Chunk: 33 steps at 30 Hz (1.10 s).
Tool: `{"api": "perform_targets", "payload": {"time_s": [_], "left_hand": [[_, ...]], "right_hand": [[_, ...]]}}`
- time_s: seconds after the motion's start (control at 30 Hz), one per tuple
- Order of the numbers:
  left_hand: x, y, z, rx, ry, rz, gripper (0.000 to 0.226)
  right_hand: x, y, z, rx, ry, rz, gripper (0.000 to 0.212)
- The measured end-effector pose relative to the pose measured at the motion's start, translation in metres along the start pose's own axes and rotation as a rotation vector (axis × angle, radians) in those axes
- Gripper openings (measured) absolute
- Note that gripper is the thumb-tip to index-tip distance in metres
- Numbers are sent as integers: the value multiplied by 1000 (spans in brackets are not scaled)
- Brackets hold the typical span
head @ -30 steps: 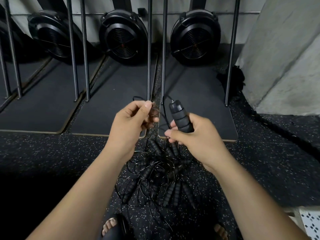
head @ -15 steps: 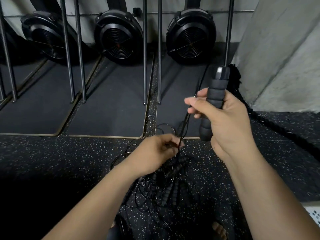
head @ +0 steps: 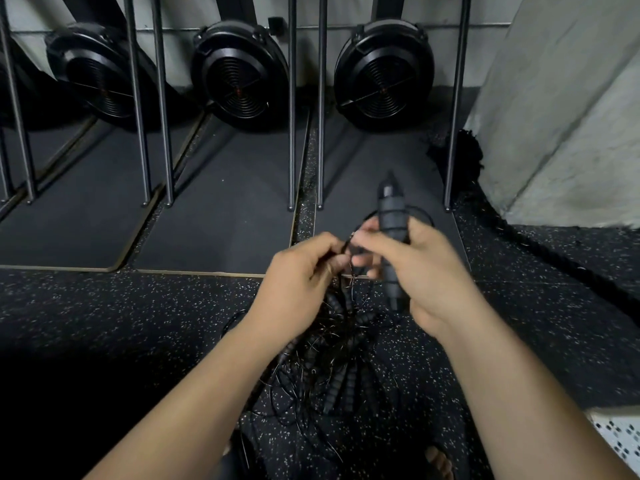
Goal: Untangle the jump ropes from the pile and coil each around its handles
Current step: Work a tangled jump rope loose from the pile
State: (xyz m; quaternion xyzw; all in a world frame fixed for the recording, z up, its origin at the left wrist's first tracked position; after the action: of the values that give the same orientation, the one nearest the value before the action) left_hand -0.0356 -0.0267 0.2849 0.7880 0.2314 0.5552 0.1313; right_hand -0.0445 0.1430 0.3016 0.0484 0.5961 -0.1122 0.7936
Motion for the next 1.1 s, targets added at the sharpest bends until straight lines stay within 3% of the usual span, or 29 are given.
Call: {"api": "perform_targets", "payload": {"time_s": [0.3, 0.57, 0.77, 0.87, 0.97, 1.1], "left_hand": [[1, 24, -8, 142, 238, 391, 10], [-2, 33, -9, 272, 368, 583, 14], [-4, 31, -8, 281, 393, 476, 17], [-4, 20, -4, 173, 440, 423, 15], [7, 10, 0, 42, 314, 303, 16], [17, 4, 4, 30, 107, 46, 15]], "right_hand": [[15, -21, 7, -82, 41, 178, 18], [14, -26, 12, -109, 131, 301, 23], [2, -19, 11, 1, 263, 304, 21], [-7, -8, 6, 85, 256, 187, 22], [-12, 0, 1, 118, 222, 26, 24], [-15, -4, 5, 87, 169, -83, 22]]}}
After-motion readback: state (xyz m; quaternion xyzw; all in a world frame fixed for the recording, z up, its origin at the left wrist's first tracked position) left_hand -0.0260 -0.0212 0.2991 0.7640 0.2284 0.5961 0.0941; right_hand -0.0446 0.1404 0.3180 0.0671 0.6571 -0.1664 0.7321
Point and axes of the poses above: each hand's wrist, its own z-axis away from the middle knuckle, its own y-axis out of the back of the hand, x = y × z, the point moved 6 cm from there along -z, towards the middle knuckle, and after that the axes turned 13 degrees about x, right-handed, at the moved point
